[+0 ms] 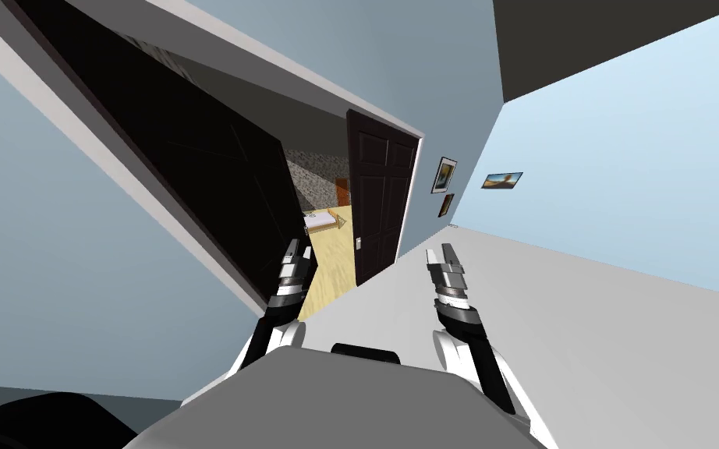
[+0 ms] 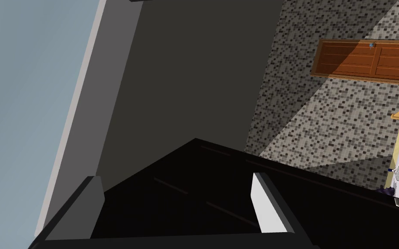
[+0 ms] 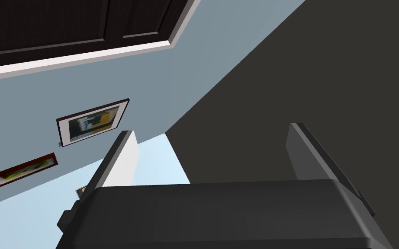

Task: Push the door open

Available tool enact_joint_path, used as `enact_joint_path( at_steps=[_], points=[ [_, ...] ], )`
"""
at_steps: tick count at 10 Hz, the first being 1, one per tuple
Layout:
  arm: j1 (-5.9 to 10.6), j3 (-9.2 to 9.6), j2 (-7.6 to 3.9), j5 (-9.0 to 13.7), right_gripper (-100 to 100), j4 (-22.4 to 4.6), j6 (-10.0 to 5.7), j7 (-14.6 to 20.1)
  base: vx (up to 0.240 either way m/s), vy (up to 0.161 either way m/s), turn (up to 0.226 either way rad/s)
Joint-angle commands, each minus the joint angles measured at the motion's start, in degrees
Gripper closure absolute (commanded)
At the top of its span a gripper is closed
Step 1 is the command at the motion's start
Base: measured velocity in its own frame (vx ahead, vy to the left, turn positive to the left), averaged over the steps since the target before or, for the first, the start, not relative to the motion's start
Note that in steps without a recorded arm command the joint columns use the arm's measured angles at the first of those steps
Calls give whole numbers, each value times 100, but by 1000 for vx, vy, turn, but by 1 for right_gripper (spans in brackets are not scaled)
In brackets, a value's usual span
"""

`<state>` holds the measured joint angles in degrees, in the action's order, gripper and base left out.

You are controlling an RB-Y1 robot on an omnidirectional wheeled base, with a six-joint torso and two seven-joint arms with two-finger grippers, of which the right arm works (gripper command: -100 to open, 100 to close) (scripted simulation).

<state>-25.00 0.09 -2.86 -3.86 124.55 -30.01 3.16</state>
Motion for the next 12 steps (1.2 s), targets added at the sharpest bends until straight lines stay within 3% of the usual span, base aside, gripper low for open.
enact_joint_path(
  at_steps=[1,12],
  points=[
    [57,43,-36,-38,-100,-184,-26,41,92,10,19],
    [268,590,-158,-429,-100,-1656,-384,301,100,-4,21]
  ],
)
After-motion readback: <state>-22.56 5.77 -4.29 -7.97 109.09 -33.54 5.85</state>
